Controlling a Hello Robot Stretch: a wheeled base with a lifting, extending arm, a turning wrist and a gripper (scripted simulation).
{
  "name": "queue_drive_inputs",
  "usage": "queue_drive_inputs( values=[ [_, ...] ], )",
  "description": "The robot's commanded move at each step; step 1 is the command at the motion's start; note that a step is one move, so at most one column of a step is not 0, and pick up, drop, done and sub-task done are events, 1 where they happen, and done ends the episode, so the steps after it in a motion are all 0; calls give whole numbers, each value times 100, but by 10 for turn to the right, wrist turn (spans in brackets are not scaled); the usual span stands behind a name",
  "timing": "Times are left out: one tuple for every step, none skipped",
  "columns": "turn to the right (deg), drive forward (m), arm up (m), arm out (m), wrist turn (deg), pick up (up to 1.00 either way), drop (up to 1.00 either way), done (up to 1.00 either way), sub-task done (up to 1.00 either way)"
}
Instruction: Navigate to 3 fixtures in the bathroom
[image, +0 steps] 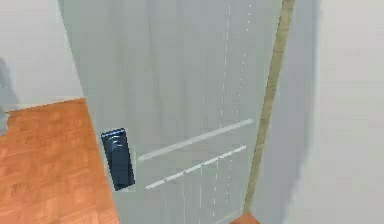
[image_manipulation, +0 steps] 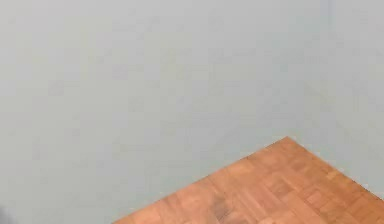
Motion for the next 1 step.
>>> queue_drive_inputs(
  values=[
    [450, 0, 0, 0, 0, 0, 0, 0, 0]
  ],
)
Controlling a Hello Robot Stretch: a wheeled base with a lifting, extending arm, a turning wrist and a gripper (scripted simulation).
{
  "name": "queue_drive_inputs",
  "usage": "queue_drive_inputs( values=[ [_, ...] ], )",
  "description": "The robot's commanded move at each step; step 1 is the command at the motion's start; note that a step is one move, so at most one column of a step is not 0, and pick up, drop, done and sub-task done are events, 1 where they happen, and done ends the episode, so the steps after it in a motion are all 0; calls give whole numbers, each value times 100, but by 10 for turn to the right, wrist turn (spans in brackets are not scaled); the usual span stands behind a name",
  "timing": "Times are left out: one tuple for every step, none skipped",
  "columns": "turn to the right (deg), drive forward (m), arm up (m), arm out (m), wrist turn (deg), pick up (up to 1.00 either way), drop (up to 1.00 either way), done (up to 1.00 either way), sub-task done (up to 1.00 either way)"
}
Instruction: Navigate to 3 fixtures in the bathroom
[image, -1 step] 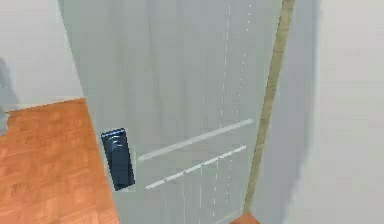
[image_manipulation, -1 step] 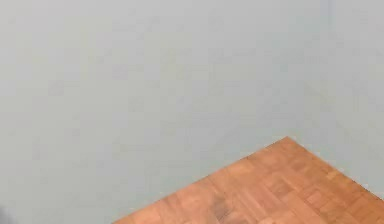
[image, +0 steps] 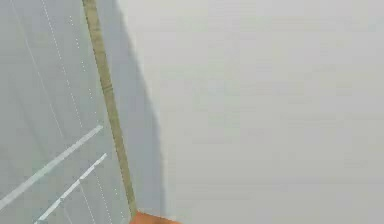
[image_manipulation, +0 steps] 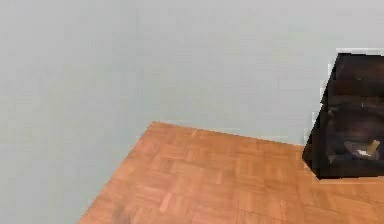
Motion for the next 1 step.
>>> queue_drive_inputs(
  values=[
    [450, 0, 0, 0, 0, 0, 0, 0, 0]
  ],
)
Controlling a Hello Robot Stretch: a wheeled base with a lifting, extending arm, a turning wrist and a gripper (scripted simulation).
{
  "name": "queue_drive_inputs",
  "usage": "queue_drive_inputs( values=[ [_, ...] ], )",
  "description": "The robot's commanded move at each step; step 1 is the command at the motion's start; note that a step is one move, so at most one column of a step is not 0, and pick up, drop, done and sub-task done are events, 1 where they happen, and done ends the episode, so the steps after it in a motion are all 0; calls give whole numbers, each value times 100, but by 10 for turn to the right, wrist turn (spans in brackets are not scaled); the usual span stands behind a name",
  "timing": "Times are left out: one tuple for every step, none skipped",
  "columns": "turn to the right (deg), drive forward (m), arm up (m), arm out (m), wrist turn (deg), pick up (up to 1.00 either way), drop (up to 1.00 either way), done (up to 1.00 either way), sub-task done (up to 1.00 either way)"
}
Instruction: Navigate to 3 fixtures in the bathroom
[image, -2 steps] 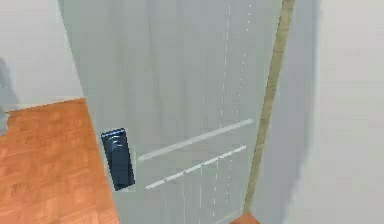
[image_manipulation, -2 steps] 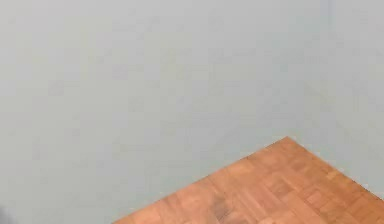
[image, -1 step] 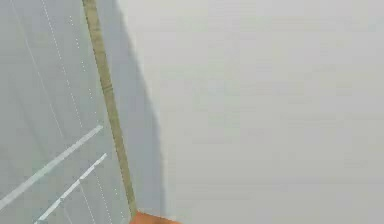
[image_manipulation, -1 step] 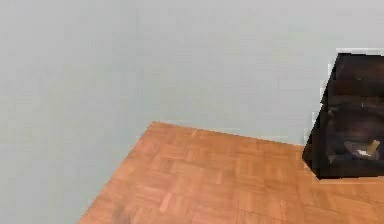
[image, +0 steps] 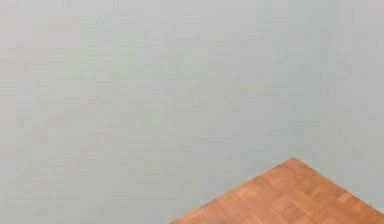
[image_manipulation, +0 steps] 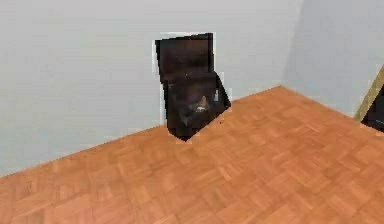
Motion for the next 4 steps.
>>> queue_drive_inputs(
  values=[
    [450, 0, 0, 0, 0, 0, 0, 0, 0],
    [240, 0, 0, 0, 0, 0, 0, 0, 0],
    [0, 75, 0, 0, 0, 0, 0, 0, 0],
    [360, 0, 0, 0, 0, 0, 0, 0, 0]
  ],
)
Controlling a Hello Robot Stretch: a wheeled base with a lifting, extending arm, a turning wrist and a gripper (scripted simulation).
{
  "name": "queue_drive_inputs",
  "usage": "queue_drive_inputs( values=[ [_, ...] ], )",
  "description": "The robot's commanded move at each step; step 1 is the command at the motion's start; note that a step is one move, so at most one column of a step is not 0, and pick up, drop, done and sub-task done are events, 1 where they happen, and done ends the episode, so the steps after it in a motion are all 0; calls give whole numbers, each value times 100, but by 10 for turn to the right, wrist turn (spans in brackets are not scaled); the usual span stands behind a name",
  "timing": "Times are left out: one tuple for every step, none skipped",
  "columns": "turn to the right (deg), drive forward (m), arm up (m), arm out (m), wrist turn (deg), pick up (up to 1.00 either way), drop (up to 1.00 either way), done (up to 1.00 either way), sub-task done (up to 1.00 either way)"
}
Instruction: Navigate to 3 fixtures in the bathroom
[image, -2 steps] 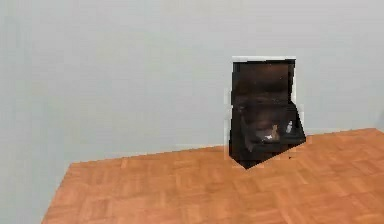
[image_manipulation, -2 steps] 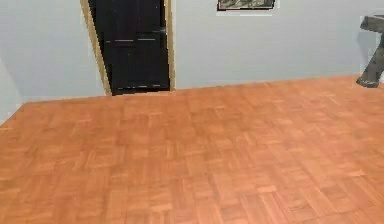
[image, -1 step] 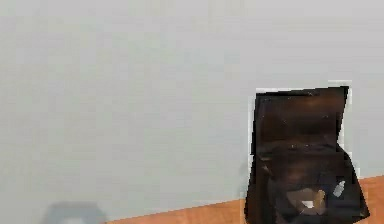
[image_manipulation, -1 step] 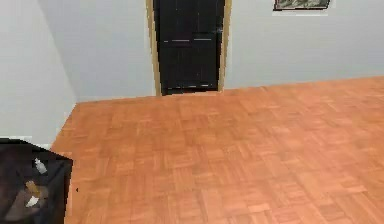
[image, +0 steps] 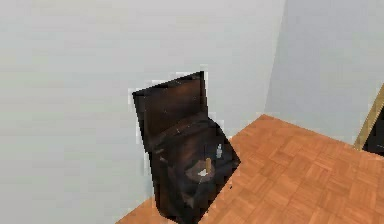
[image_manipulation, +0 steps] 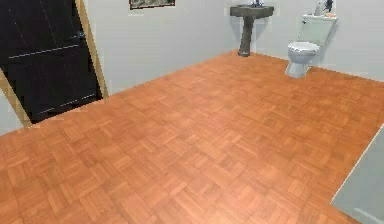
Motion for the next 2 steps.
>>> queue_drive_inputs(
  values=[
    [0, 0, 0, 0, 0, 0, 0, 0, 100],
    [450, 0, 0, 0, 0, 0, 0, 0, 0]
  ],
)
